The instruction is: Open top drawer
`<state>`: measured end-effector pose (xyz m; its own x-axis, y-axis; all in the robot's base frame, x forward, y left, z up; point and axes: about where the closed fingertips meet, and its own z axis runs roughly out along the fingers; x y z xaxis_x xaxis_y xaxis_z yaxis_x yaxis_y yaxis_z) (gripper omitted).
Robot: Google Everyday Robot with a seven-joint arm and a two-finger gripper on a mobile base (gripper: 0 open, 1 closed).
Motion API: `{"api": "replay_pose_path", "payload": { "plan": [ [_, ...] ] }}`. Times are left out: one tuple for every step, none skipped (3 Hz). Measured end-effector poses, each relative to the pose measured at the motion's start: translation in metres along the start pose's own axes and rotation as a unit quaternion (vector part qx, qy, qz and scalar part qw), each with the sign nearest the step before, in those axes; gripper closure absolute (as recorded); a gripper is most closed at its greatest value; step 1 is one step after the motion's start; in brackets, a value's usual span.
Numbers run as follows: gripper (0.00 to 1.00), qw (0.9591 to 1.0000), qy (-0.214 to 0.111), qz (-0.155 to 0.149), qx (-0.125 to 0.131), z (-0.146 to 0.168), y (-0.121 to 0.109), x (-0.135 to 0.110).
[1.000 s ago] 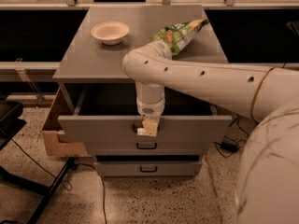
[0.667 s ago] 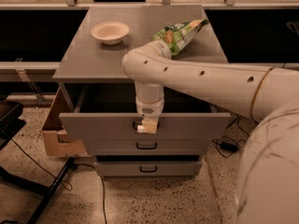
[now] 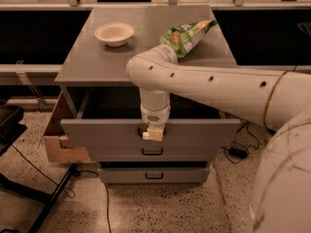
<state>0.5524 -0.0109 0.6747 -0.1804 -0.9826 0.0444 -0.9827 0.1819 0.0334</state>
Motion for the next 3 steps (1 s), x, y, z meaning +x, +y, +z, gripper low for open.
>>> {"api": "replay_pose_path", "payload": {
  "plan": [
    [1.00, 1.0000, 0.000, 0.000, 0.000, -0.002, 0.000, 0.001],
    [1.00, 1.0000, 0.003, 0.001, 0.000, -0.002, 0.014, 0.009],
    [1.00, 1.0000, 0.005, 0.004, 0.001, -0.003, 0.030, 0.019]
  ]
}}
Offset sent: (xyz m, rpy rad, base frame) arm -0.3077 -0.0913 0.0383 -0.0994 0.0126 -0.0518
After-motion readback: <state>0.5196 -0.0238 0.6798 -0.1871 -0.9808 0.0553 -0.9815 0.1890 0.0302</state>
